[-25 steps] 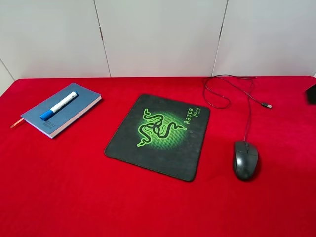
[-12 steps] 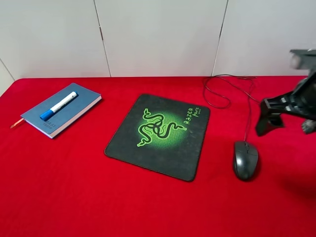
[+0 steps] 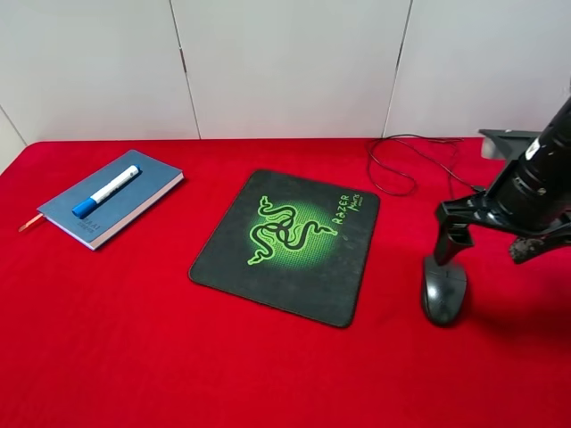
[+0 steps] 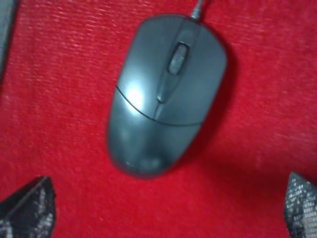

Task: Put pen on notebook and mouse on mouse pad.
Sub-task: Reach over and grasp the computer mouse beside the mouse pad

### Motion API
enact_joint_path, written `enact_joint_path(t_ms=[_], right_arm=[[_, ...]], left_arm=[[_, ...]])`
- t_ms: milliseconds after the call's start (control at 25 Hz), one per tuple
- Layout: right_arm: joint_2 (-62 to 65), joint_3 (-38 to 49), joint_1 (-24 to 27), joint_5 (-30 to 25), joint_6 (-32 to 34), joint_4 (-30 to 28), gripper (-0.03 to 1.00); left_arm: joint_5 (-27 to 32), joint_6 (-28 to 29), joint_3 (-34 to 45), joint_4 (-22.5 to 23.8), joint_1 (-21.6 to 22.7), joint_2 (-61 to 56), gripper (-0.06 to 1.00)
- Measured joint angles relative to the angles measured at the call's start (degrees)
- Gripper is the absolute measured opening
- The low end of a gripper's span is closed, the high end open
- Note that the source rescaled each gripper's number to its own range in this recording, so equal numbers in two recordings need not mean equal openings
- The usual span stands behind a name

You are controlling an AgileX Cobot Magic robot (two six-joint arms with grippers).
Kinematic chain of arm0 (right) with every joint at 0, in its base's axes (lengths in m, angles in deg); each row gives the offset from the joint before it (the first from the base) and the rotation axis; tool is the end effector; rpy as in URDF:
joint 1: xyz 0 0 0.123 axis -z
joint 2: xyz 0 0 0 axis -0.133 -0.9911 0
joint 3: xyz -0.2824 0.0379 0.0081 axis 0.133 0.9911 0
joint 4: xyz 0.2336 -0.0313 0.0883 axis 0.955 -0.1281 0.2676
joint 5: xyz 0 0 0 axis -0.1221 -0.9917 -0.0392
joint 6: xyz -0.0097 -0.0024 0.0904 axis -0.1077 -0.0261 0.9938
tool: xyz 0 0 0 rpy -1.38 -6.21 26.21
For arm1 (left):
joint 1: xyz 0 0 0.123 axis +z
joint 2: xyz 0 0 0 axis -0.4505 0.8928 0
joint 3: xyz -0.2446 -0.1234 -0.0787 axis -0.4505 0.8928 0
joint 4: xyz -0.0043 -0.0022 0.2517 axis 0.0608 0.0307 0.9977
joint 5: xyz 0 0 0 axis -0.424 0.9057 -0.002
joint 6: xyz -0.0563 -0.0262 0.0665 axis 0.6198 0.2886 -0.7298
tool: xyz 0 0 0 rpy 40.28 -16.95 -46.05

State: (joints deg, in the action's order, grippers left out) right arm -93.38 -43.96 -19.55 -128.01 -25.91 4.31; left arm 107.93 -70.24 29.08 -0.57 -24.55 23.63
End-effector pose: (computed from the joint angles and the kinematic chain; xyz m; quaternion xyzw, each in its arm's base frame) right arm 0.2517 0.0610 0.1958 -0.0037 0.9962 0.0572 0.0654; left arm -0.0045 -0.0033 0.2749 0.0238 0.8544 0.0144 0.5188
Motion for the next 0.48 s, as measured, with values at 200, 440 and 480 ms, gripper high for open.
enact_joint_path(t_ms=[200,440,480], right_arm=[[-4.3,0.0,-0.3,2.2,-0.6,0.7,1.00],[-8.7,0.0,-3.6,6.4,1.3,0.4,1.00],[-9.8,0.0,-3.8,7.0,2.2,0.0,1.00]], left_arm=[[0.0,0.0,0.0,0.0,0.0,0.0,1.00],[0.0,0.0,0.0,0.0,0.0,0.0,1.00],[0.0,0.0,0.0,0.0,0.0,0.0,1.00]])
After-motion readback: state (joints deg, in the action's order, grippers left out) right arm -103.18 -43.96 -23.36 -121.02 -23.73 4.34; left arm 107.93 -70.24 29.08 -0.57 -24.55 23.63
